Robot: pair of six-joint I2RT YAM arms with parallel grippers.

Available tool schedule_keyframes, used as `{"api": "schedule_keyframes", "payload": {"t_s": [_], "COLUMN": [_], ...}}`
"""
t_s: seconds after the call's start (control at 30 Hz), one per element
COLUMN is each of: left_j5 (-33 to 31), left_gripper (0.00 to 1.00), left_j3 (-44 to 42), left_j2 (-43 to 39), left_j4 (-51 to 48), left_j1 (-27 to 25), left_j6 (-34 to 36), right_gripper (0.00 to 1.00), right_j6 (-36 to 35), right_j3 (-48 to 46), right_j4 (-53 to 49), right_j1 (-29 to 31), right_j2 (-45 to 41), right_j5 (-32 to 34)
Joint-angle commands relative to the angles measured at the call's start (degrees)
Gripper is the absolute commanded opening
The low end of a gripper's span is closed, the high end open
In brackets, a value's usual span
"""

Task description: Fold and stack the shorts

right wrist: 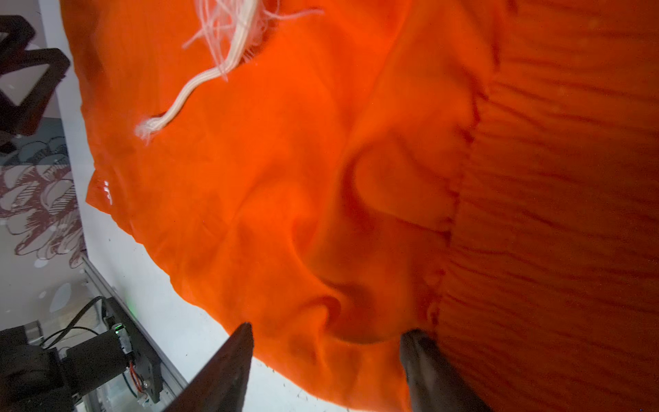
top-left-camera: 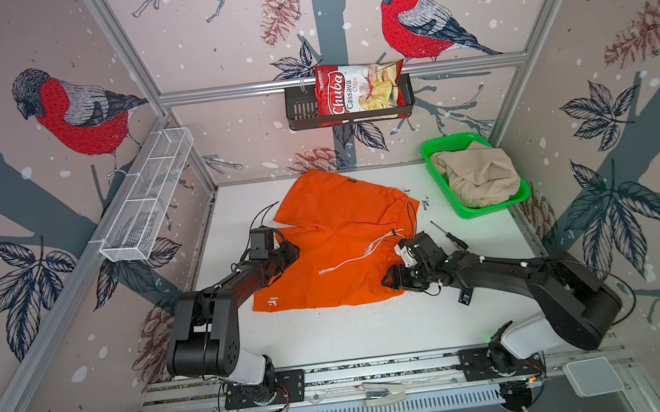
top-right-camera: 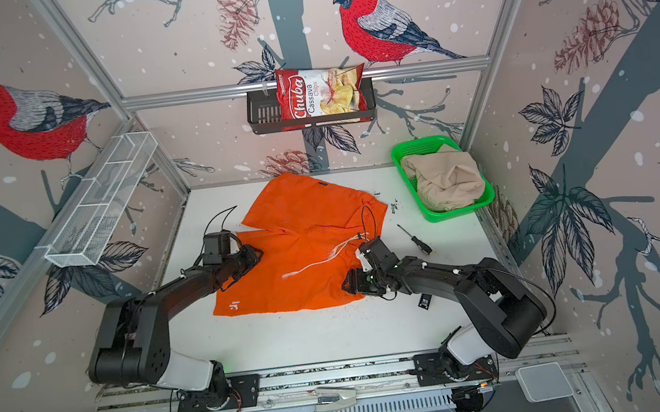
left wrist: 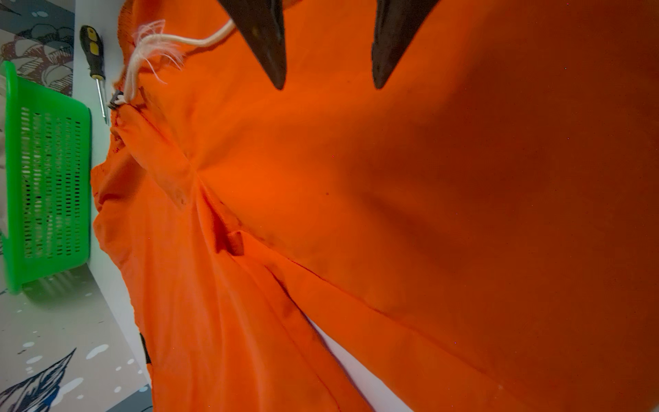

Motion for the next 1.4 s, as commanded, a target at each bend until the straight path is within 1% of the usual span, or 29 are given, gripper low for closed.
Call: {"api": "schedule_keyframes", "payload": {"t_s": [0.0,0.07,0.13,0.2,0.27,0.33,0.4,0.47,0.53,0.6,0.8,0.93,1.1,1.23,1.37], "left_j5": [-0.8,0.0,0.5,0.3,1.3,4.2,6.6,7.8,9.0,9.8,8.7,7.6,5.8,4.1,3.4], "left_gripper": [0.4,0.39,0.39,0.39,0.39,0.39,0.39,0.39,0.39,0.39,0.38,0.38,0.37,0.37,0.37], "left_j3": [0.4,0.1,-0.7,-0.9,-0.1,0.1,-0.7,-0.3,0.6,0.0,-1.9,-1.9,-1.6,0.3,4.2], "left_j2": [2.2,3.0,2.1,0.3,-1.3,-2.5,-2.8,-1.5,0.7,1.7,4.3,7.7,10.8,13.3,16.2], "left_j4": [0.5,0.7,1.2,1.0,0.1,0.3,2.8,4.0,3.6,4.7,6.5,7.5,8.5,8.3,7.7], "left_j1": [1.6,2.9,3.5,3.5,3.6,3.6,3.5,3.6,3.5,3.5,3.5,3.5,3.5,3.7,4.3], "left_j6": [1.7,1.7,1.7,2.1,2.9,3.3,2.2,1.8,1.7,1.1,0.8,0.6,0.2,0.4,1.0], "right_gripper": [0.68,0.68,0.69,0.71,0.72,0.72,0.72,0.71,0.7,0.7,0.7,0.69,0.69,0.69,0.69], "right_j6": [-0.8,-2.3,-3.8,-4.9,-6.1,-6.0,-4.7,-3.3,-2.5,-1.8,-1.1,-0.8,1.1,5.0,9.6], "right_j3": [-3.1,-3.8,-3.5,-1.8,0.4,2.5,3.9,5.2,7.2,8.0,4.2,0.2,-4.0,-7.5,-9.9], "right_j4": [-6.6,-8.8,-10.6,-11.5,-11.1,-8.6,-4.2,-0.2,1.1,1.2,-0.3,0.3,1.3,3.1,6.9], "right_j1": [-1.4,-3.4,-5.6,-6.4,-7.1,-8.4,-9.6,-10.0,-9.8,-9.5,-10.0,-11.2,-10.9,-8.2,-5.1], "right_j2": [-1.2,-2.9,-5.3,-8.3,-11.3,-13.3,-12.9,-10.4,-7.2,-5.1,-3.0,-2.9,-3.4,-5.5,-7.0], "right_j5": [3.2,4.4,3.8,2.9,1.0,-0.4,-1.9,-3.4,-3.1,-1.4,3.5,4.1,4.5,5.3,6.5]}}
